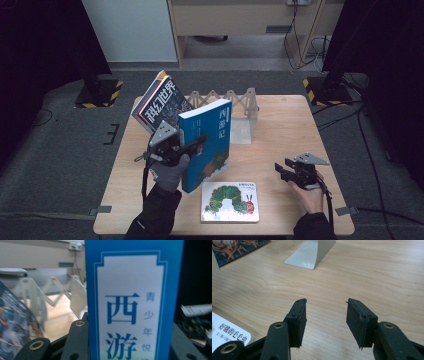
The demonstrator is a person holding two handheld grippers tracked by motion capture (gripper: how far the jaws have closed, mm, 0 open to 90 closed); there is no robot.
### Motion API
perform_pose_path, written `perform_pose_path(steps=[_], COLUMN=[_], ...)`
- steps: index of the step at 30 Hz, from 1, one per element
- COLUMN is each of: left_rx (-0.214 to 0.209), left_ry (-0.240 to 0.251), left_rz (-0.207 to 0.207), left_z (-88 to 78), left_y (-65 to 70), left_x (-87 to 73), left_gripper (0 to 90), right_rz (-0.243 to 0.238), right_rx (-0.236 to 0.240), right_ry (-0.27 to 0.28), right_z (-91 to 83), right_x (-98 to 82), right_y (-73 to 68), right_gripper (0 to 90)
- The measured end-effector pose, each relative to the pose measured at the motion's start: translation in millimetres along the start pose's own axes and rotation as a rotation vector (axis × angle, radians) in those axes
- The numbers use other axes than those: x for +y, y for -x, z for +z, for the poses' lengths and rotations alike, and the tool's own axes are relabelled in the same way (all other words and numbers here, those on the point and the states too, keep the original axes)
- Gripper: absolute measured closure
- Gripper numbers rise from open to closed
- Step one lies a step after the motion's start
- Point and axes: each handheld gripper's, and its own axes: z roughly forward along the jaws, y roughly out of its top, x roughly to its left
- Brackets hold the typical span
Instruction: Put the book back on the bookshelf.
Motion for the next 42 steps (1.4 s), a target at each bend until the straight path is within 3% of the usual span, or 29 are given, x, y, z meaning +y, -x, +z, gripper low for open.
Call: perform_pose_path(steps=[8,15,20,24,29,42], left_rx=[0.089,0.154,0.159,0.191,0.239,0.293], left_ry=[0.05,0.069,0.077,0.089,0.09,0.096], left_rz=[0.004,0.002,-0.017,-0.023,0.0,-0.026], left_z=[17.3,44.0,63.6,80.1,96.4,125.9], left_y=[-13.8,-21.0,-29.7,-35.1,-39.2,-45.8], left_x=[15.4,27.6,32.6,36.3,37.5,27.1], left_gripper=[61.4,61.4,61.4,61.3,61.3,61.2], right_rz=[-0.01,-0.014,-0.009,-0.006,-0.003,-0.007], right_rx=[-0.006,-0.009,-0.012,-0.013,-0.01,-0.013], right_ry=[-0.034,-0.041,-0.04,-0.042,-0.033,-0.031], right_z=[3.0,6.0,5.4,5.5,6.1,5.0], right_x=[-4.4,-6.4,-7.5,-8.3,-8.1,-8.9], right_y=[3.9,6.9,10.5,11.7,13.1,15.1], right_gripper=[48.0,48.1,48.4,48.7,49.0,48.9])
